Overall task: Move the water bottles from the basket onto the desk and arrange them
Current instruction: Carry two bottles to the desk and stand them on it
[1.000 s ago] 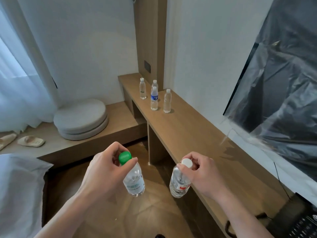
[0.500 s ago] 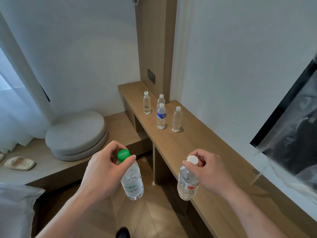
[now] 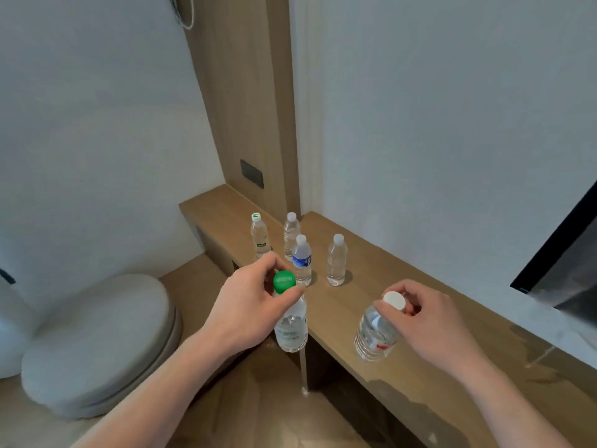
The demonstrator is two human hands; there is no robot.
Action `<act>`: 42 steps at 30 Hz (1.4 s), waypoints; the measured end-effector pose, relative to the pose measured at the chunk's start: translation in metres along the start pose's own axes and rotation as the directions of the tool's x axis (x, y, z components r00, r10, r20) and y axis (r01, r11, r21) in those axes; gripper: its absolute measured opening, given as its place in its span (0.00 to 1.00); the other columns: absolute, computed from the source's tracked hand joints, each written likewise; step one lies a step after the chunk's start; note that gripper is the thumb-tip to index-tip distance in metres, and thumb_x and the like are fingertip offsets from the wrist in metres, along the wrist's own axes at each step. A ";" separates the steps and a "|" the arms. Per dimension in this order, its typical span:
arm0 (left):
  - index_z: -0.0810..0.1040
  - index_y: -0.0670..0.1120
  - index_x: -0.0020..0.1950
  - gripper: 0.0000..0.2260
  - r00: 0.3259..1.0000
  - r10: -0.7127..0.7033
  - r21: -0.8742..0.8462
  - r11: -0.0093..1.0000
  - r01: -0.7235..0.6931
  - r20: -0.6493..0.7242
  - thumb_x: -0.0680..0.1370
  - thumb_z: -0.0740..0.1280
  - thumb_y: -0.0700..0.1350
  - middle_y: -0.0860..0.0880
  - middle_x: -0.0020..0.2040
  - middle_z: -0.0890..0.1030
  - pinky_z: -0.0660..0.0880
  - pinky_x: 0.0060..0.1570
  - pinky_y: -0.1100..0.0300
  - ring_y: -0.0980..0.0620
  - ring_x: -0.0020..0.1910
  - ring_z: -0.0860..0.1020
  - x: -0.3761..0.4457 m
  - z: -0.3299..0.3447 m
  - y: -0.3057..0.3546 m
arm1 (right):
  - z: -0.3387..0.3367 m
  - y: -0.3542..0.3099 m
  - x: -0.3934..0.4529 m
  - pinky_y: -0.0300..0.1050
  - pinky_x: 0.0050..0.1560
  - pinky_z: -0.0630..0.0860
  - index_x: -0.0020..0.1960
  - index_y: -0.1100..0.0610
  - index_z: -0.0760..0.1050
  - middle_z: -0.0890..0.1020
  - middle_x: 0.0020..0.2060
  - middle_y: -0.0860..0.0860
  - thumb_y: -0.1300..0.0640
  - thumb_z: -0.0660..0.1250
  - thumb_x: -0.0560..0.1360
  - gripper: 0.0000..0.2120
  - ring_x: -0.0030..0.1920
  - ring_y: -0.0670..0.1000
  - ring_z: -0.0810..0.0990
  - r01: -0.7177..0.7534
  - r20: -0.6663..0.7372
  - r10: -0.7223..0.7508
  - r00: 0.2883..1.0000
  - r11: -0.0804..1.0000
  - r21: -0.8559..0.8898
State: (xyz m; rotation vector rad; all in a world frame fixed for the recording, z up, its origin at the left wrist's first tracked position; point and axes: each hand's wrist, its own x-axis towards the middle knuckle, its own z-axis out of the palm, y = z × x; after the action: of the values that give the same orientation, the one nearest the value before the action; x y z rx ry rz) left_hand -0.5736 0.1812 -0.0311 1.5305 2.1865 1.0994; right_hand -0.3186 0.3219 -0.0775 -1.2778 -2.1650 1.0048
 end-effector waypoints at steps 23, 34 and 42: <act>0.73 0.57 0.53 0.09 0.956 0.266 0.169 0.944 -0.284 0.120 0.81 0.67 0.60 0.58 0.39 0.79 0.72 0.35 0.59 0.58 0.36 0.78 0.328 0.055 -0.039 | 0.054 0.067 0.191 0.43 0.42 0.77 0.46 0.42 0.79 0.82 0.38 0.35 0.39 0.73 0.74 0.09 0.45 0.43 0.78 -0.297 -0.096 0.300 0.949 0.954 0.044; 0.70 0.54 0.59 0.14 0.807 0.211 0.396 0.785 -0.476 0.551 0.82 0.63 0.62 0.53 0.49 0.79 0.77 0.44 0.50 0.48 0.46 0.78 0.458 0.129 -0.132 | 0.100 0.059 0.248 0.38 0.36 0.70 0.47 0.44 0.79 0.81 0.35 0.43 0.40 0.74 0.75 0.09 0.35 0.42 0.75 -0.486 -0.175 0.484 0.857 0.873 0.037; 0.69 0.51 0.60 0.15 0.606 0.135 0.409 0.621 -0.668 0.784 0.82 0.61 0.61 0.49 0.50 0.81 0.79 0.48 0.47 0.45 0.47 0.80 0.493 0.180 -0.186 | 0.146 0.056 0.277 0.39 0.35 0.73 0.48 0.42 0.75 0.83 0.36 0.44 0.36 0.72 0.76 0.12 0.35 0.42 0.79 -0.679 -0.212 0.680 0.701 0.728 0.090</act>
State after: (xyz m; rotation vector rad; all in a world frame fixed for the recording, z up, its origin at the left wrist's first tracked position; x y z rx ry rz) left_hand -0.8015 0.6660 -0.1827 2.3669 1.7039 -0.3664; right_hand -0.5188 0.5286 -0.2142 -2.1591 -1.5010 1.0362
